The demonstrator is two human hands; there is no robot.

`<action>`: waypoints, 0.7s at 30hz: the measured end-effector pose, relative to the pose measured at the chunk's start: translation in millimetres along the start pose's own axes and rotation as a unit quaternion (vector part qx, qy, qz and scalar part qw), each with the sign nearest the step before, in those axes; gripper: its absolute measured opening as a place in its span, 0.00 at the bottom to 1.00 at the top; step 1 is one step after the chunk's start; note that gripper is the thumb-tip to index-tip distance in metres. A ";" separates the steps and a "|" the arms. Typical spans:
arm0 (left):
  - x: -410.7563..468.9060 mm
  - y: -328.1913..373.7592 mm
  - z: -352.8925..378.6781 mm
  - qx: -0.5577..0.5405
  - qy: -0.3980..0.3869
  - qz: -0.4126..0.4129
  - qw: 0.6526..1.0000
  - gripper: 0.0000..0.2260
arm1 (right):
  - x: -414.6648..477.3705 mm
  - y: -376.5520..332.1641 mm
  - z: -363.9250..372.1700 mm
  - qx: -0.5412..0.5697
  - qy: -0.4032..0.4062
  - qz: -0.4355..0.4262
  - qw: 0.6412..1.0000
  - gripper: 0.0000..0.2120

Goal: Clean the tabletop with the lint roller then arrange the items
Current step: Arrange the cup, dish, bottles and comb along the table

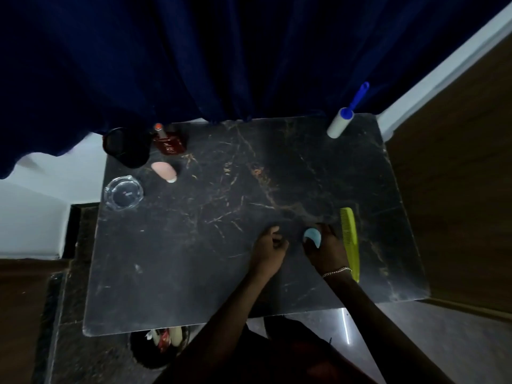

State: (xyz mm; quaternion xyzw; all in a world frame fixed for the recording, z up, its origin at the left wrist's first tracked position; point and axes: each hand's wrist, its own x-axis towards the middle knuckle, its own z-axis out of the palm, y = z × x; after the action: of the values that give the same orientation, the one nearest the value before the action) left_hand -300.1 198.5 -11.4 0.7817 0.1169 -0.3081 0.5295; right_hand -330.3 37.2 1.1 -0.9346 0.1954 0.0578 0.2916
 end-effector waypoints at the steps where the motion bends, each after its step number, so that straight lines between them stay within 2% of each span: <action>1: 0.5 5.0 11.1 -0.005 -0.004 -0.015 1.000 0.22 | 2.2 9.3 -4.4 -0.018 -0.015 0.018 1.000 0.24; 6: -0.5 19.9 59.3 -0.046 -0.029 -0.088 0.995 0.13 | 11.1 41.5 -14.2 -0.064 -0.106 0.072 0.990 0.21; 10: -0.9 23.3 79.5 -0.031 -0.026 -0.095 0.995 0.13 | 14.0 52.0 -11.9 -0.054 -0.141 0.069 0.986 0.19; 16: 0.2 24.3 82.2 -0.045 0.000 -0.101 0.994 0.12 | 19.6 50.1 -10.3 -0.030 -0.141 0.078 0.987 0.16; 21: 2.4 23.3 56.5 -0.091 0.030 -0.106 0.990 0.06 | 24.9 24.6 -2.1 -0.002 -0.121 0.059 0.991 0.14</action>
State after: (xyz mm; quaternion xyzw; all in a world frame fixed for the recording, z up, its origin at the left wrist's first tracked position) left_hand -306.6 137.8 -9.4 0.7225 0.2426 -0.3272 0.5586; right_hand -317.3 9.3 -15.5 -0.9081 0.2137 0.1882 0.3070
